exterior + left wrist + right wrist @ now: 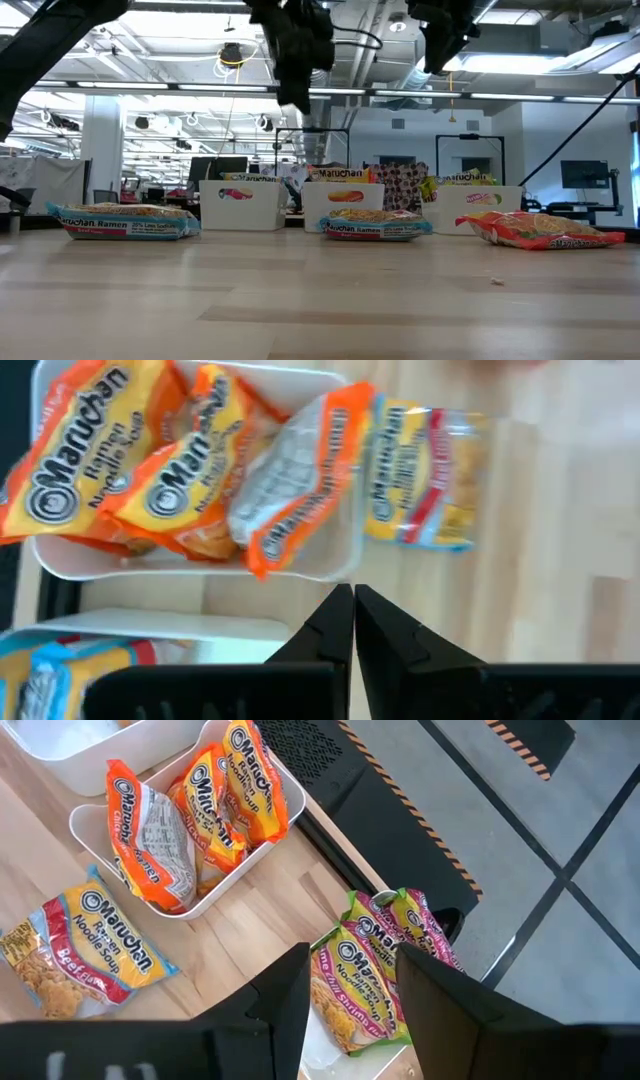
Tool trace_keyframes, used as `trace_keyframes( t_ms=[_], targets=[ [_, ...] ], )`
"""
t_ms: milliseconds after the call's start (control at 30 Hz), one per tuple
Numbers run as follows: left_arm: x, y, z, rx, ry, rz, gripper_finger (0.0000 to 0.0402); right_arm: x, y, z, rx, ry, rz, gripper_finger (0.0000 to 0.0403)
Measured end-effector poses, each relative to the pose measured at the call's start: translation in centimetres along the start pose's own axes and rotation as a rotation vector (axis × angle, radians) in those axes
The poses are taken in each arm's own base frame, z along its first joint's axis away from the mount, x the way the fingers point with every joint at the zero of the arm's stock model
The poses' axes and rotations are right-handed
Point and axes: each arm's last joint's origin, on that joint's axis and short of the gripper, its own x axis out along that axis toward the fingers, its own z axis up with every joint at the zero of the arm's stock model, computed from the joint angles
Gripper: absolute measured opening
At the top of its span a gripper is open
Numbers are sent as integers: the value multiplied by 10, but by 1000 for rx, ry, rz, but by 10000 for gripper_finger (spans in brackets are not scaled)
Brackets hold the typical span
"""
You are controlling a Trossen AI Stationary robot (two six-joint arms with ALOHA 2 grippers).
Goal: Sort Maruchan noodles
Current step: Put the blue noodle pack into the top left white bin
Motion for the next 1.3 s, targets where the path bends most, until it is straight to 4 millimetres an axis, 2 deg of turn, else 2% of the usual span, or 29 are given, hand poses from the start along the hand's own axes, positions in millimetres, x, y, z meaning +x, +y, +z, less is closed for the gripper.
trace_keyframes(
  t_ms=[300, 500, 633, 767, 1000, 1300],
  targets=[
    [-55, -23, -7, -30, -25, -123, 0, 1, -2, 0, 5, 9, -1, 173],
    [-96, -48, -18, -38, -122, -140, 0, 10, -2, -8, 14, 108, 207, 173],
    [-109, -64, -29, -25, -145, -117, 0, 24, 0, -16, 39, 184, 251, 173],
    [-110, -72, -45, -48, -168, -89, 0, 40, 8, -28, 70, 269, 296, 173],
    [-98, -80, -89, -146, -253, -67, 0, 59, 21, -44, 194, 376, 370, 173],
    [-90, -97, -147, -243, -353, -92, 0, 56, 55, -50, 286, 422, 527, 173]
  ],
)
